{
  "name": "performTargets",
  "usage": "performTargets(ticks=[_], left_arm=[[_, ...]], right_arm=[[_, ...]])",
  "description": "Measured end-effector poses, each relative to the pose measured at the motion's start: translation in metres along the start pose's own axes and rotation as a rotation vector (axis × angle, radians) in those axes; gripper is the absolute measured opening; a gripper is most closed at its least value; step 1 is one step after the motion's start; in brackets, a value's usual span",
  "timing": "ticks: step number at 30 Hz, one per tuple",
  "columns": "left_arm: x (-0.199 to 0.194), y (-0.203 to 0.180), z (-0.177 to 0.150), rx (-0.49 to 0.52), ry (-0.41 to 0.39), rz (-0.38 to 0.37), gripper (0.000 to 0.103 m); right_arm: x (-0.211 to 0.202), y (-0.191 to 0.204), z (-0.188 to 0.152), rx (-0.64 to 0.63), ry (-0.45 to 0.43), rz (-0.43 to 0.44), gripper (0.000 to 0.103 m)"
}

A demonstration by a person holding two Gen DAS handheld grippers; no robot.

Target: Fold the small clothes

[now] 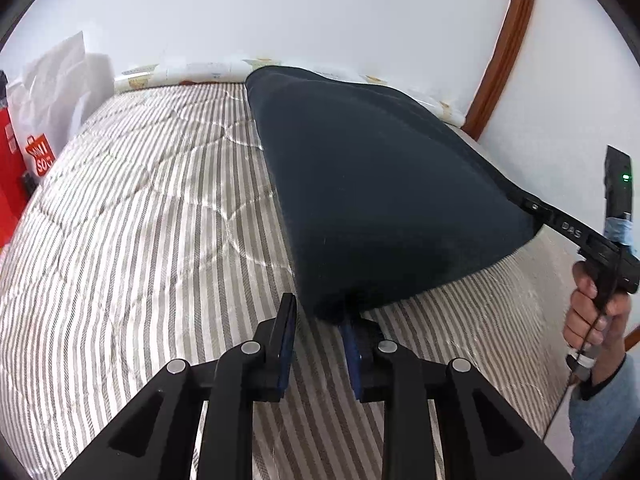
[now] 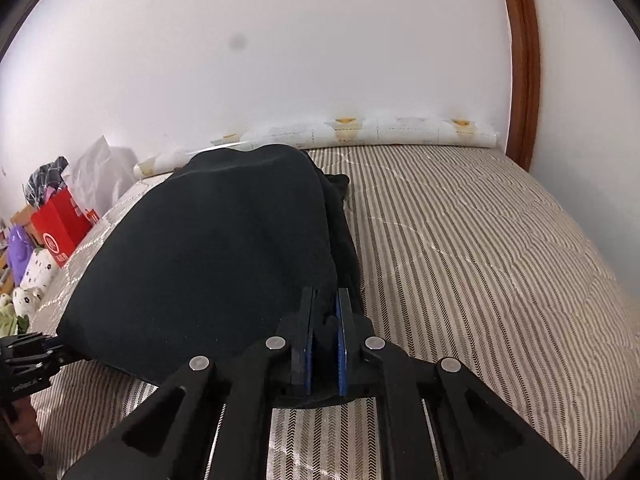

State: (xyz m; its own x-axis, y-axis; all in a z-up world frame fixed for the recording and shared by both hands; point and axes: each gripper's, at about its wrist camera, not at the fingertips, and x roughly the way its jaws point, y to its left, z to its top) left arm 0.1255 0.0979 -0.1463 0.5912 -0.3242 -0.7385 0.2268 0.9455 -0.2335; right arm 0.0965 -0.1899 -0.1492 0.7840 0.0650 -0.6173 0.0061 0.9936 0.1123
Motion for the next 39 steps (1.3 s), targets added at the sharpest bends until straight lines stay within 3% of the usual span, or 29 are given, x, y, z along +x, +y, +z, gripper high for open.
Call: performTargets(ticks=[3, 8, 11, 16, 23, 29, 31, 35, 39], left_arm=[[-0.006, 0.005, -0.003, -0.025, 0.010, -0.029, 0.032], [-0.028, 0.002, 0.001, -0.024, -0.052, -0.076, 0.045], [-0.038, -0.004, 0.009, -0.009, -0.102, -0.068, 0.047], [-0.033, -0.006, 0.029, -0.006, -0.130, -0.015, 0.050], [0.004, 0.004, 0.032, -0.037, -0.062, 0.015, 0.057], [0.000, -0.007, 0.032, 0.013, -0.041, 0.022, 0.058], [-0.006, -0.008, 0.035, 0.017, -0.042, 0.020, 0.058], [-0.008, -0.005, 0.046, 0.007, -0.031, 0.019, 0.058], [-0.001, 0.000, 0.058, -0.015, -0.013, 0.014, 0.058]], right_arm=[[-0.002, 0.004, 0.002, -0.024, 0.008, -0.042, 0.011], [-0.020, 0.016, 0.007, -0.067, -0.050, -0.097, 0.014], [-0.020, 0.025, 0.009, -0.102, -0.060, -0.109, 0.015], [-0.004, 0.021, -0.001, -0.118, -0.001, -0.159, 0.015], [-0.020, 0.008, -0.018, -0.112, 0.019, -0.127, 0.015], [-0.034, 0.007, -0.003, -0.124, -0.014, -0.075, 0.022], [-0.027, 0.006, 0.005, -0.104, -0.011, -0.041, 0.028], [-0.002, 0.005, 0.021, -0.058, 0.003, 0.001, 0.028], [0.035, 0.002, 0.034, 0.014, 0.086, 0.042, 0.027]])
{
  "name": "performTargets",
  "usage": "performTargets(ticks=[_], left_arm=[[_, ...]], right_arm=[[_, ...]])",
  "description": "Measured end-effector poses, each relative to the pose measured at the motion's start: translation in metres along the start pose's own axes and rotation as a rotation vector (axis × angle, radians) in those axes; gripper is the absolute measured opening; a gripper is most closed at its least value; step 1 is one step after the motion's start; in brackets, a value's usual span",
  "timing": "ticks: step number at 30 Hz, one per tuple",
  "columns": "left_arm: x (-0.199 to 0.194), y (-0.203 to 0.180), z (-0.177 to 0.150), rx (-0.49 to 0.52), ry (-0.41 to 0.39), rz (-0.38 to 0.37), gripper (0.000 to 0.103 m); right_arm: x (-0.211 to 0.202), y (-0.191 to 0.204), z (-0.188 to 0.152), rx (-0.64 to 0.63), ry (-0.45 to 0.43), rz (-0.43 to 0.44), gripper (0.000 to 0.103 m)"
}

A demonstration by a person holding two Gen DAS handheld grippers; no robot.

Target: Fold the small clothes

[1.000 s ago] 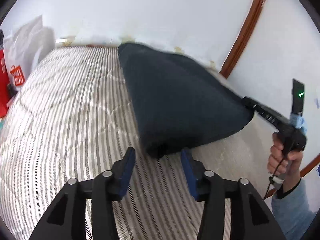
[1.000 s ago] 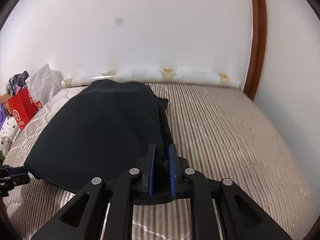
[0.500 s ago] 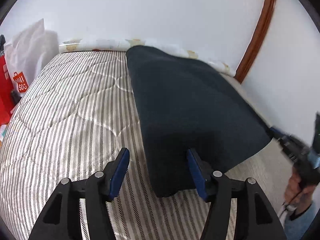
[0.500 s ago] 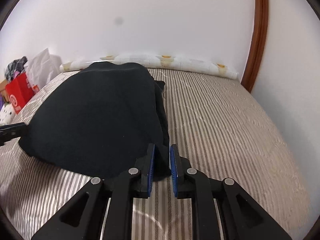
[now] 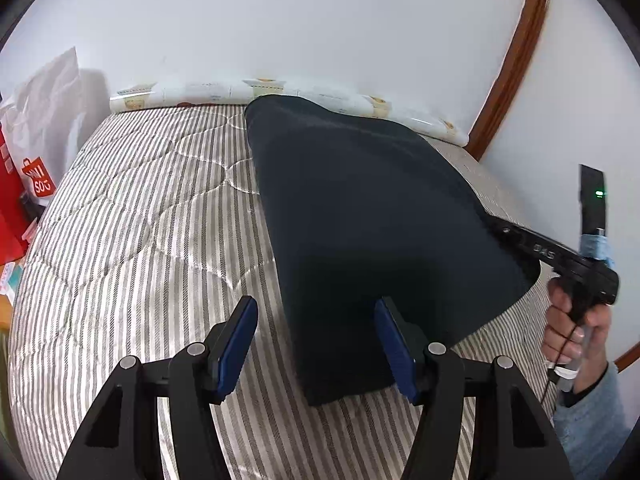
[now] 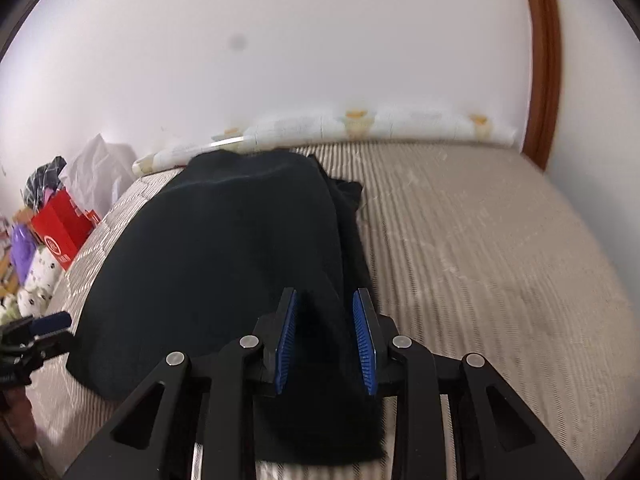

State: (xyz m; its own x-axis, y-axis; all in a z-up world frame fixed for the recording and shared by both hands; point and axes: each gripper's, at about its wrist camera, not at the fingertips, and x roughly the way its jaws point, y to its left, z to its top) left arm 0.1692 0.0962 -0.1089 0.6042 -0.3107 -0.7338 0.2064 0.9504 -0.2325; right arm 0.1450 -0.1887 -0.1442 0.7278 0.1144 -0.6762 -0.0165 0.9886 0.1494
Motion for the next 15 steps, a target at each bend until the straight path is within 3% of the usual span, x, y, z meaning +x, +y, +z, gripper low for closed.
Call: performTargets(ticks=[2, 6, 8, 11, 13, 14, 15], left_arm=[[0.004, 0.001, 0.004, 0.001, 0.004, 0.009, 0.058], [0.009, 0.002, 0.012, 0.004, 0.012, 0.002, 0.058], [0.011, 0.002, 0.018, 0.016, 0.008, 0.002, 0.058], [0.014, 0.003, 0.024, 0.019, 0.004, -0.007, 0.058], [0.015, 0.003, 0.029, 0.024, 0.001, -0.009, 0.058], [0.016, 0.004, 0.031, 0.025, 0.000, -0.007, 0.058], [0.017, 0.005, 0.033, 0.024, 0.000, -0.007, 0.058]], right_arm=[[0.015, -0.003, 0.004, 0.030, 0.027, 0.015, 0.007], [-0.003, -0.025, 0.001, 0.102, -0.092, 0.109, 0.003], [-0.005, -0.036, 0.000, 0.147, -0.075, 0.152, 0.003], [0.000, -0.028, 0.005, 0.106, -0.022, 0.133, 0.005], [-0.005, -0.021, 0.014, 0.071, -0.032, 0.112, 0.010], [-0.007, -0.018, 0.021, 0.063, -0.036, 0.108, 0.016], [-0.005, -0.015, 0.028, 0.058, -0.028, 0.108, 0.029]])
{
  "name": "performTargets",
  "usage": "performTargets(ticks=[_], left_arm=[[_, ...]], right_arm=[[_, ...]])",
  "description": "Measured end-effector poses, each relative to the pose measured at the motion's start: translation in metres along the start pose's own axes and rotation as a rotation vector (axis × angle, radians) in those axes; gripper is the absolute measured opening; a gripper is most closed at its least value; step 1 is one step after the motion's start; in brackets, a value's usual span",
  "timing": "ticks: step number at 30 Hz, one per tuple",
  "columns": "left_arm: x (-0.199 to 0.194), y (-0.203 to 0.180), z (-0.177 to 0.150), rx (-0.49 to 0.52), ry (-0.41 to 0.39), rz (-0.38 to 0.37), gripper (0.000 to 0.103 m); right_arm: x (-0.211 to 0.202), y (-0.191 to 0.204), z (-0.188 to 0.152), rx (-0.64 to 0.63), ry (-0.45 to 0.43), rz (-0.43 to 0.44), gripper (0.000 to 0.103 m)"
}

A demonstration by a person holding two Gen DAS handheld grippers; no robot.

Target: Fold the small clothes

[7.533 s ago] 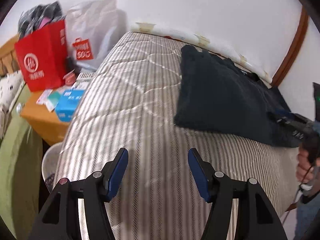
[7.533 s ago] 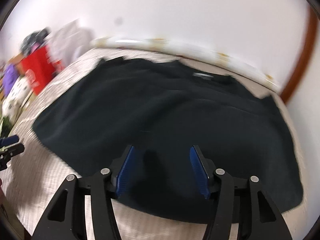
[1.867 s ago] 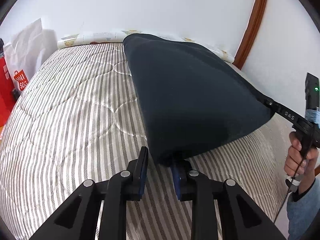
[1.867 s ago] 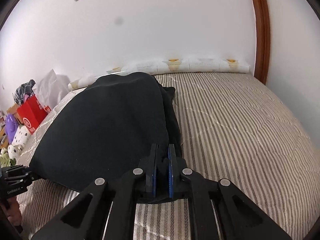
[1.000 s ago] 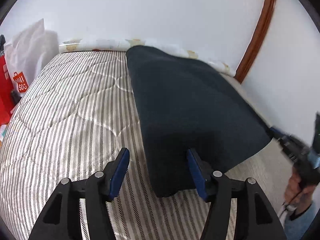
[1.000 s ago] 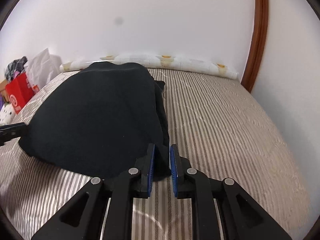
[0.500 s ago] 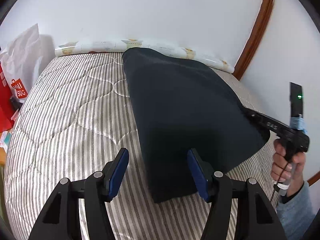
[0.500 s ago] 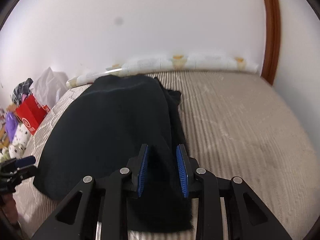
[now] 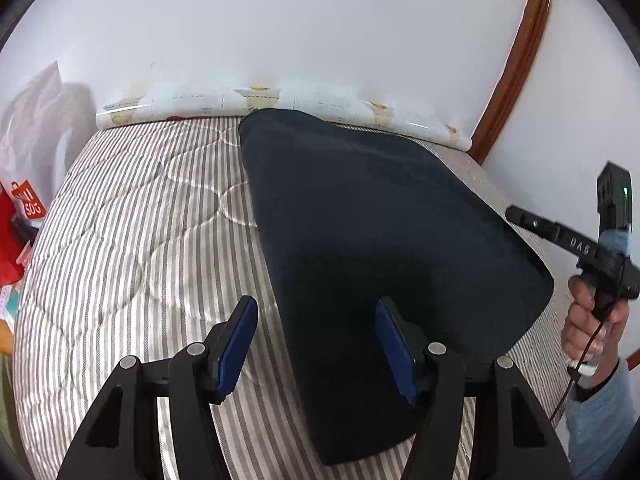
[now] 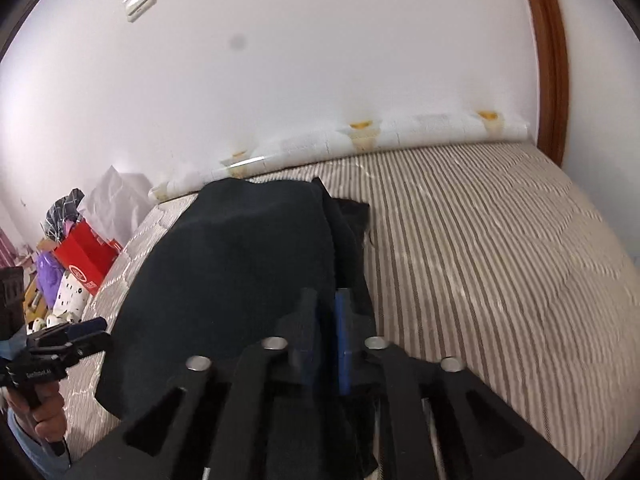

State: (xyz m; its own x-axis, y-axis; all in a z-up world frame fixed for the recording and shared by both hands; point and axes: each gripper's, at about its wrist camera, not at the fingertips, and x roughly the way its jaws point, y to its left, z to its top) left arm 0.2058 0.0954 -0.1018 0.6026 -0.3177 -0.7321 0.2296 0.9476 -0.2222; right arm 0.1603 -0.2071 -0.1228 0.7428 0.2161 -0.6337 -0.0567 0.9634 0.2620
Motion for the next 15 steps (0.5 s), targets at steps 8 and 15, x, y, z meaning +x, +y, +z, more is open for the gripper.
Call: performTargets(ticks=[8, 15], left_arm=[[0.011, 0.011, 0.013, -0.008, 0.007, -0.032, 0.058], [0.012, 0.022, 0.015, 0.000, 0.012, -0.043, 0.058]], right_arm=[[0.062, 0.004, 0.022, 0.038, 0.164, -0.036, 0.016], [0.035, -0.016, 0.023, 0.066, 0.032, 0.009, 0.005]])
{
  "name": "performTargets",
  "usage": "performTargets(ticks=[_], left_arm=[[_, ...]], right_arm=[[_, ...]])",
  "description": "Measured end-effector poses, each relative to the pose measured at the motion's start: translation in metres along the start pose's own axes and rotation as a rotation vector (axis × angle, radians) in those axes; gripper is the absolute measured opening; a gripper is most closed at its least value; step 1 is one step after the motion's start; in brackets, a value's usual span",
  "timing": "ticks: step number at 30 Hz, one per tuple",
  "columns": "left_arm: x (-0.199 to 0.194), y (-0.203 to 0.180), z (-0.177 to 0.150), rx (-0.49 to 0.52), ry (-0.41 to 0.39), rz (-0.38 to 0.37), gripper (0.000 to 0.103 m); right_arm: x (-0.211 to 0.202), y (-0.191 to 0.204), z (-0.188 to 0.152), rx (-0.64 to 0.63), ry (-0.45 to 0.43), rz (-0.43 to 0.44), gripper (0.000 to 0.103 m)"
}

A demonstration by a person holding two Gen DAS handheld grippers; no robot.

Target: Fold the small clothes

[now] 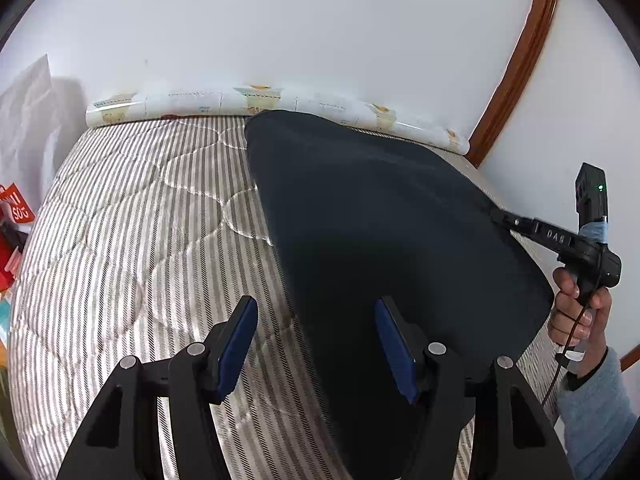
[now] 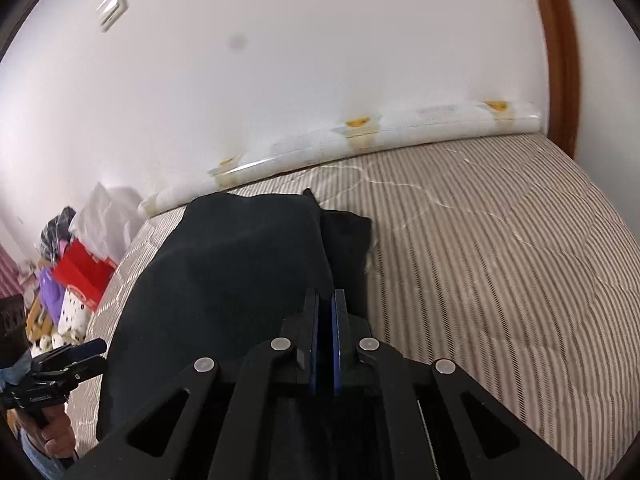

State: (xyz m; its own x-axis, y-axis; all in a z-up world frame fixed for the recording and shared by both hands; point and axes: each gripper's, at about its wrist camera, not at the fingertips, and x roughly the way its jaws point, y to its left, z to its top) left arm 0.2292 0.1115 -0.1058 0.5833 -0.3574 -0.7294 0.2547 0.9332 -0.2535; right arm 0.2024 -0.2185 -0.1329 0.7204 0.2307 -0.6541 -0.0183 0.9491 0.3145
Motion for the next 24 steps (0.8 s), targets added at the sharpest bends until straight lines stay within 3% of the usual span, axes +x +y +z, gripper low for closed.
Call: performTargets(ticks=[3, 5, 8, 10, 17, 20, 21, 22, 24], left_arm=[[-0.001, 0.002, 0.003, -0.003, -0.007, 0.005, 0.058], [-0.001, 0.003, 0.007, -0.002, -0.007, 0.015, 0.058], [0.003, 0.003, 0.016, 0.001, -0.002, 0.042, 0.058], [0.004, 0.003, 0.023, 0.000, -0.004, 0.058, 0.058], [0.017, 0.002, 0.045, 0.014, -0.005, 0.059, 0.060], [0.029, 0.003, 0.047, 0.021, 0.018, 0.055, 0.060], [0.032, 0.004, 0.046, 0.023, 0.020, 0.056, 0.060], [0.033, 0.006, 0.046, 0.017, 0.012, 0.055, 0.060], [0.032, 0.008, 0.045, 0.006, 0.008, 0.041, 0.060]], right_arm=[[0.005, 0.008, 0.000, -0.060, 0.056, -0.054, 0.006], [-0.003, 0.013, 0.005, -0.083, 0.040, -0.091, 0.007], [-0.005, 0.023, 0.025, -0.100, 0.029, -0.094, 0.023], [0.004, 0.031, 0.037, -0.116, 0.036, -0.102, 0.035], [0.066, 0.044, 0.072, -0.125, 0.146, -0.104, 0.042], [0.099, 0.037, 0.076, -0.065, 0.233, -0.094, 0.038], [0.105, 0.037, 0.076, -0.066, 0.248, -0.078, 0.009], [0.107, 0.038, 0.077, -0.091, 0.257, -0.044, 0.007], [0.089, 0.037, 0.084, -0.146, 0.144, -0.029, 0.007]])
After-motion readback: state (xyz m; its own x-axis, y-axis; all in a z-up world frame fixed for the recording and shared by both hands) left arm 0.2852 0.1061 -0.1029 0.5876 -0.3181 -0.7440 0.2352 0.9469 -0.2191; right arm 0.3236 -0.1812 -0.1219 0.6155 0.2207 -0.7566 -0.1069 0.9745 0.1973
